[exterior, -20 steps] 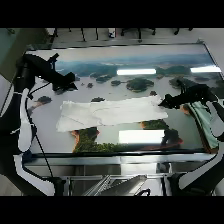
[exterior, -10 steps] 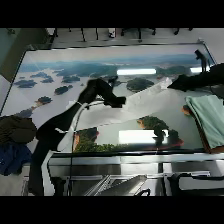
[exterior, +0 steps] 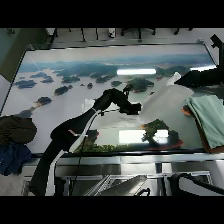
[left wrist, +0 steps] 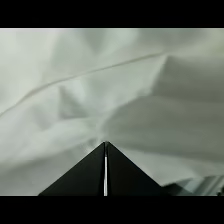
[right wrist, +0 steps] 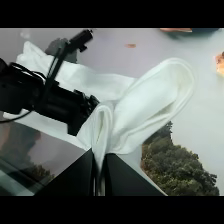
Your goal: Fold the shirts.
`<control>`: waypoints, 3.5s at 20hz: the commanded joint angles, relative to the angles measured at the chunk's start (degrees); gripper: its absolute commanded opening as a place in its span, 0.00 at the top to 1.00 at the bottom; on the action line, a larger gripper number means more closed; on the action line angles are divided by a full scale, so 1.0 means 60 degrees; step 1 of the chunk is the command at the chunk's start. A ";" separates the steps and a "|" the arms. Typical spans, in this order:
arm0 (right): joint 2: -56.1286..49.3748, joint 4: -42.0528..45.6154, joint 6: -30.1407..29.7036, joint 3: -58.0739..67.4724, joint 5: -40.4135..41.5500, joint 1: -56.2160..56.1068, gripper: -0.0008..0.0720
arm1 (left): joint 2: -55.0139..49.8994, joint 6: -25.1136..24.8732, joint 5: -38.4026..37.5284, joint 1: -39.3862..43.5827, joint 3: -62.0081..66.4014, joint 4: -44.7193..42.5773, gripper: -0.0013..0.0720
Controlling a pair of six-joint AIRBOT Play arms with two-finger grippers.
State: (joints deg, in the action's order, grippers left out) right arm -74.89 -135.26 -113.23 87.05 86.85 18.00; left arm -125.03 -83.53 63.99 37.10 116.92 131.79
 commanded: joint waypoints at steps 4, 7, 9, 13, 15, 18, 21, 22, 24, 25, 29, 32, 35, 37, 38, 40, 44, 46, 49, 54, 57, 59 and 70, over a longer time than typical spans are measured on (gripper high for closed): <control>0.0036 -0.0692 0.0834 -0.0004 0.0076 -0.1064 0.96 | 0.3861 -0.0732 0.2306 -0.2350 0.0022 0.1056 0.96; -0.0131 -0.0769 0.1275 -0.0084 -0.1872 -0.3829 0.96 | 0.6925 -0.1140 0.2477 -0.4171 0.0018 0.1038 0.96; -0.0765 -0.0747 0.1279 -0.0084 -0.4237 -0.6131 0.96 | 0.8786 -0.1359 0.2550 -0.5366 0.0018 0.0987 0.96; -0.3486 -0.0747 0.1275 -0.0080 -1.0007 -0.9978 0.95 | 1.1267 -0.1778 0.3275 -0.7643 0.0018 0.0947 0.96; -0.4892 -0.0739 0.1362 0.0022 -1.2910 -1.1249 0.49 | 1.1959 -0.1974 0.3774 -0.8502 -0.0033 0.0958 0.96; -0.5446 -0.0546 0.1417 0.0142 -1.2783 -1.1384 0.17 | 1.3045 -0.2189 0.3195 -0.9096 -0.1468 0.0954 0.96; -0.4353 -0.0044 0.1417 0.0138 -1.0265 -0.9828 0.18 | 1.3879 -0.2189 0.2630 -0.9322 -0.3348 0.0980 0.96; -0.3850 0.0171 0.1421 0.0138 -0.9333 -0.9133 0.18 | 1.4058 -0.2189 0.2532 -0.9322 -0.3865 0.1005 0.96; -0.2860 0.0856 0.1840 0.0138 -0.7180 -0.7471 0.18 | 1.4386 -0.2189 0.2408 -0.9304 -0.4688 0.1045 0.96; -0.2521 0.1494 0.2415 0.0138 -0.6189 -0.6692 0.17 | 1.4542 -0.2189 0.2266 -0.9304 -0.4994 0.1045 0.96; -0.2415 0.2331 0.3370 -0.0350 -0.2524 -0.3905 0.16 | 1.5078 -0.2186 0.1814 -0.9304 -0.5854 0.1042 0.96; -0.2823 0.1104 0.2743 -0.1614 -0.2244 -0.2929 0.16 | 1.5132 -0.2178 0.1858 -0.9304 -0.5931 0.1042 0.96; -0.3410 0.0047 0.2106 -0.2455 -0.2805 -0.2951 0.16 | 1.5132 -0.2178 0.1861 -0.9304 -0.5931 0.1042 0.96; -0.3942 -0.0262 0.2040 -0.2561 -0.3195 -0.3311 0.16 | 1.5129 -0.2178 0.1865 -0.9304 -0.5931 0.1042 0.96; -0.4207 -0.0499 0.1869 -0.2561 -0.3399 -0.3544 0.16 | 1.5132 -0.2178 0.1865 -0.9304 -0.5931 0.1038 0.96; -0.4615 -0.0834 0.1727 -0.2557 -0.4000 -0.4003 0.16 | 1.5129 -0.2164 0.1858 -0.9304 -0.5931 0.1038 0.96; -0.5118 -0.1016 0.1730 -0.2554 -0.4794 -0.4634 0.16 | 1.5132 -0.2131 0.1865 -0.9307 -0.5931 0.1038 0.96; -0.5249 -0.1271 0.1730 -0.2543 -0.4885 -0.4699 0.33 | 1.5129 -0.2073 0.1865 -0.9304 -0.5931 0.1038 0.96; -0.5169 -0.1351 0.1723 -0.2244 -0.4528 -0.4652 0.96 | 1.5132 -0.2073 0.1876 -0.9307 -0.5931 0.1038 0.96; -0.2885 -0.1246 0.1763 -0.1060 -0.3876 -0.3442 0.96 | 1.5132 -0.2076 0.2062 -0.9307 -0.5931 0.1035 0.96; -0.1239 -0.1169 0.1756 -0.0353 -0.3869 -0.1555 0.96 | 1.5132 -0.2076 0.2226 -0.9304 -0.5931 0.1031 0.96; -0.0426 -0.1020 0.1756 -0.0208 -0.3803 -0.0131 0.96 | 1.5132 -0.2076 0.2266 -0.9307 -0.5931 0.1035 0.96; 0.0517 0.1064 0.2379 -0.0477 -0.1745 0.7129 0.96 | 1.5132 -0.2076 0.2368 -0.9304 -0.5931 0.1031 0.96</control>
State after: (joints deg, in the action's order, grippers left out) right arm -72.38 -135.83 -101.84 85.30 73.67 53.39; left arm -34.28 -95.92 78.04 -18.70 81.34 137.97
